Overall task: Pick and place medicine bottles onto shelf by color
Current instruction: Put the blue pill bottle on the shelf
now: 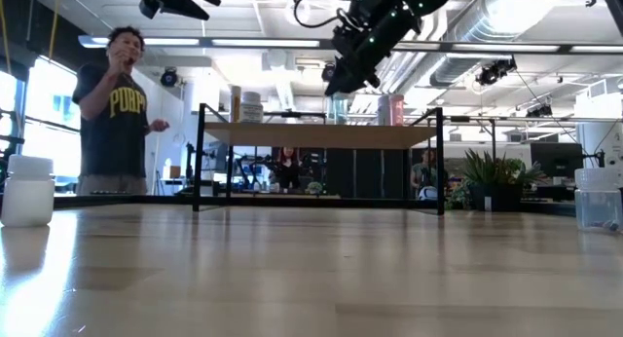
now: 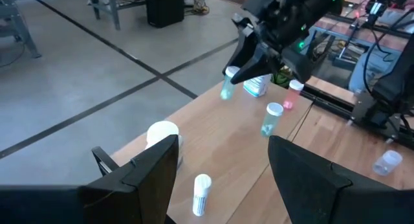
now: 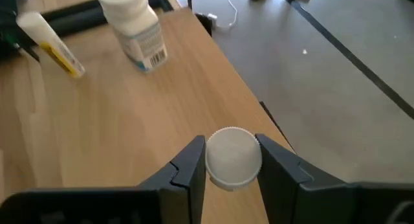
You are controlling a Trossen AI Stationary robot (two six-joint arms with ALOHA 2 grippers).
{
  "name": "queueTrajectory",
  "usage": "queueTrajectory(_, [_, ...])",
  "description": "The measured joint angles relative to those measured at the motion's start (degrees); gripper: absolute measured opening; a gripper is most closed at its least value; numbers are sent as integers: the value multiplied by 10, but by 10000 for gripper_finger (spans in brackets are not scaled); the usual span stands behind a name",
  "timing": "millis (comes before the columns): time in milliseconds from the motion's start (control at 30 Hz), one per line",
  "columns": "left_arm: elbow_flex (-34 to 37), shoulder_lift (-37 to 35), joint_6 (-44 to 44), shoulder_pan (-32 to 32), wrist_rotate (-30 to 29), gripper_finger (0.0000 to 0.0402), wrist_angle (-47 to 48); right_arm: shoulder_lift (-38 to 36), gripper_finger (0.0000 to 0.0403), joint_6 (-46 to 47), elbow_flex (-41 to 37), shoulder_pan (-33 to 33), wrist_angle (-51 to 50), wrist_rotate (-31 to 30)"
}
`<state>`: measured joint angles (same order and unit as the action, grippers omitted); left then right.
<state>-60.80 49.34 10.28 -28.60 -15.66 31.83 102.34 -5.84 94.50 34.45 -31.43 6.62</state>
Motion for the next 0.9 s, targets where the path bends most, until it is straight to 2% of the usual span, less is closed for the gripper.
queueTrajectory(300, [0,0,2,0,0,229,0,6,98,-35,0,0,-32,-19])
queueTrajectory(900, [0,0,1,0,0,229,0,6,98,-30,0,-15,-81,-38])
